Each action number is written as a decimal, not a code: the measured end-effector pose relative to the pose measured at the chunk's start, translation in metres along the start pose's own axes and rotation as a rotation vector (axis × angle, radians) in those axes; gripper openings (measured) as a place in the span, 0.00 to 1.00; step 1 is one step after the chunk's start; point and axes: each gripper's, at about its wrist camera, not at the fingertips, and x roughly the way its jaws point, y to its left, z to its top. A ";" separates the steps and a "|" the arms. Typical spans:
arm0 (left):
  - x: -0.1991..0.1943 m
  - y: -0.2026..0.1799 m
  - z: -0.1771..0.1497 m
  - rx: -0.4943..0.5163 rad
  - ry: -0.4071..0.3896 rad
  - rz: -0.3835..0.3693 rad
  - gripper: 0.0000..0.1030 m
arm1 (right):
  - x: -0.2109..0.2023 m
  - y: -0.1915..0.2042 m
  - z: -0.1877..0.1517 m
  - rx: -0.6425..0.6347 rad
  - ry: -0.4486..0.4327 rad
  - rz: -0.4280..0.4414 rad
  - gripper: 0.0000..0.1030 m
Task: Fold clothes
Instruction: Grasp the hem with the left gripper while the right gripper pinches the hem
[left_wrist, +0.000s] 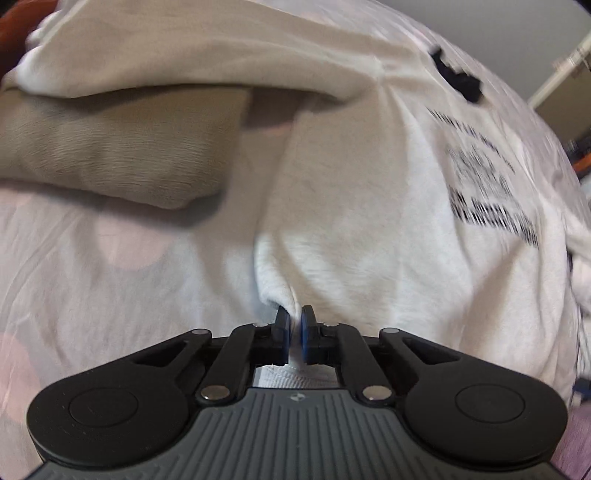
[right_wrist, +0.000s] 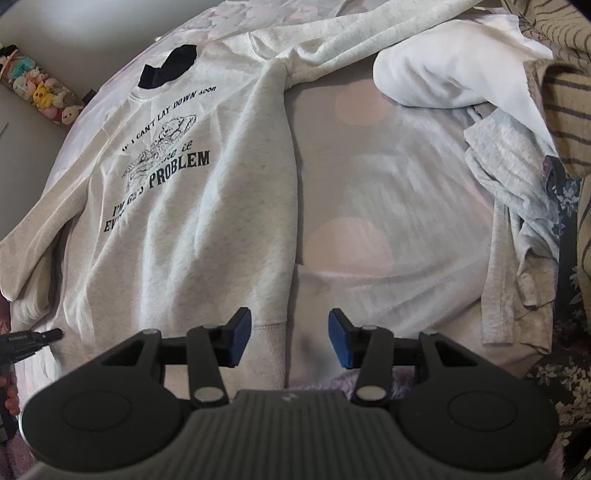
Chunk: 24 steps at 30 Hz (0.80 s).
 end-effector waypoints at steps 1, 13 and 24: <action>-0.002 0.007 0.002 -0.027 -0.021 0.022 0.04 | 0.000 0.003 0.002 -0.007 0.003 -0.006 0.48; 0.000 0.053 0.011 -0.177 -0.072 0.101 0.00 | 0.064 0.029 0.019 0.036 0.148 -0.099 0.37; -0.003 0.029 0.012 -0.094 -0.096 -0.081 0.48 | 0.051 0.080 0.018 -0.084 0.053 0.083 0.04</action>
